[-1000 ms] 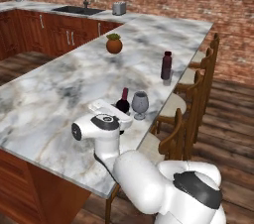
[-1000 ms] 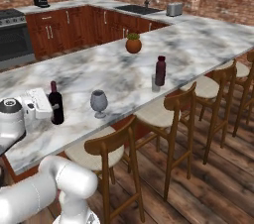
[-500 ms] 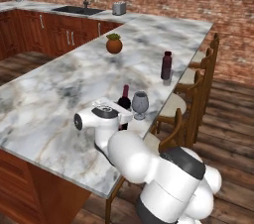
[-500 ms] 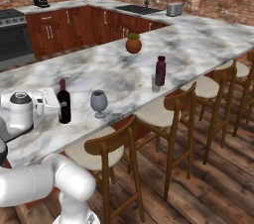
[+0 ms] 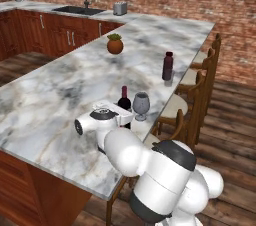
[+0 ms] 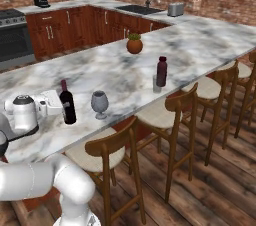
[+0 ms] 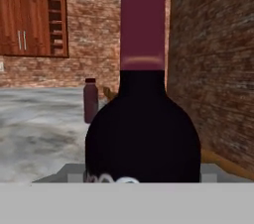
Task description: There is a wine glass and glass cup on the dining counter. Place the wine bottle next to the wine glass and the juice bottle next to the glass cup.
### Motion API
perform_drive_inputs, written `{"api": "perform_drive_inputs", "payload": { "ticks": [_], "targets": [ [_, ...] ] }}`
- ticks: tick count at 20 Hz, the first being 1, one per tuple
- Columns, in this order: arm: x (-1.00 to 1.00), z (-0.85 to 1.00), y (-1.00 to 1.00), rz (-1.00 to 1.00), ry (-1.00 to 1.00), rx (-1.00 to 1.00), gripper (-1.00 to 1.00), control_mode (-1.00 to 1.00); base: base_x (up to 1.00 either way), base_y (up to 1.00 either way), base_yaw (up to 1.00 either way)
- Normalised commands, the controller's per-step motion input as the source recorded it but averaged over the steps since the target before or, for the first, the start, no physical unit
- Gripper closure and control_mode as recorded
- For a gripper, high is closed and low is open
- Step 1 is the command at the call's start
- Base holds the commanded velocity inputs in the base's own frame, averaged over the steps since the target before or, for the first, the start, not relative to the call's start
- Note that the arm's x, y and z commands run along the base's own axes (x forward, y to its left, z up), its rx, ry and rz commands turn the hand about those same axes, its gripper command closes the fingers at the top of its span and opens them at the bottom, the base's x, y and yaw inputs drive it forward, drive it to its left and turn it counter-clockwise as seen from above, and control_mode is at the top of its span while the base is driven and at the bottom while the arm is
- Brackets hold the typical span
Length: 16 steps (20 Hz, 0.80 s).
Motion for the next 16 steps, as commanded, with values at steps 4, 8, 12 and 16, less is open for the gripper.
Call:
{"api": "perform_drive_inputs", "payload": {
  "ticks": [4, 8, 12, 16],
  "targets": [
    [0.11, -0.16, -0.12, 0.0, -0.02, -0.1, 1.0, -1.0, 0.0, 0.0, 0.0],
    [0.25, -0.15, -0.11, 0.0, 0.0, 0.0, 1.0, -1.0, 0.0, 0.0, 0.0],
    [0.35, -0.08, -0.13, 0.0, 0.0, 0.02, 1.0, -1.0, 0.0, 0.0, 0.0],
    [0.33, -0.02, -0.16, 0.01, 0.0, 0.01, 1.0, -1.0, 0.0, 0.0, 0.0]
  ]
}}
